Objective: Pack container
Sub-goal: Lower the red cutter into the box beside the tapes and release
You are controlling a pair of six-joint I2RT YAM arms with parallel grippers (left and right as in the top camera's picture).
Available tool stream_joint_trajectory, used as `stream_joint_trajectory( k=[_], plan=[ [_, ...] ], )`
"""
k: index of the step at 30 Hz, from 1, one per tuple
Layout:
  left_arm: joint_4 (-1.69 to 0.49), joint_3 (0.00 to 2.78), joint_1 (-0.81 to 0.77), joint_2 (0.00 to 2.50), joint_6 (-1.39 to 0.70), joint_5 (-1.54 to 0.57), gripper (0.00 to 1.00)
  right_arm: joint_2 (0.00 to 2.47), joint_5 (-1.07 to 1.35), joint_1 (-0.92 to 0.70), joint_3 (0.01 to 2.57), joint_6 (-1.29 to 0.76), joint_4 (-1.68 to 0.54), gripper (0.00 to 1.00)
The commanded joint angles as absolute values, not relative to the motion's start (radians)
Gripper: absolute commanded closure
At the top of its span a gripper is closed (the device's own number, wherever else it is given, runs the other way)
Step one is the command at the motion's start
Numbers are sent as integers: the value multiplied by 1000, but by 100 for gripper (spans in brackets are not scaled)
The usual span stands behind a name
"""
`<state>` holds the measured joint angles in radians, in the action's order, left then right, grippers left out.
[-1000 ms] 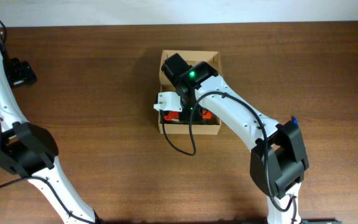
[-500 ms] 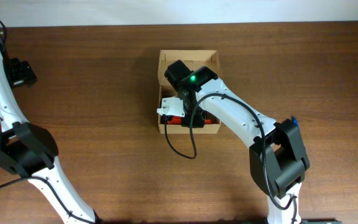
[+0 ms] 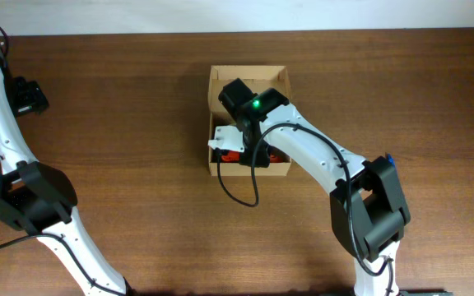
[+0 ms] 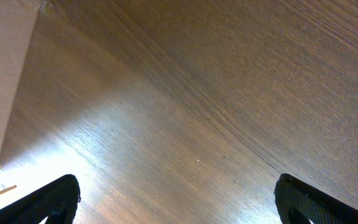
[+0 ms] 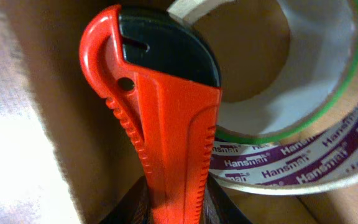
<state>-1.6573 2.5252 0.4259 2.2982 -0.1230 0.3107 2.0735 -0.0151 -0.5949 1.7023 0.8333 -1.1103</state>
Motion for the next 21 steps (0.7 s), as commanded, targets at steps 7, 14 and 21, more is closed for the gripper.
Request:
stream_joint_trajectory(
  k=[7,14,21],
  plan=[
    [-1658,2520,429,2284,-111,317,0,2084,-38,-561,1690,803,-1092,70],
    [-1658,2520,429,2284,-111,317,0,2084,-39,-560,1690,803,-1084,70],
    [-1658,2520,429,2284,-111,317,0,2084,-39,-560,1690,803,-1080,61]
  ],
)
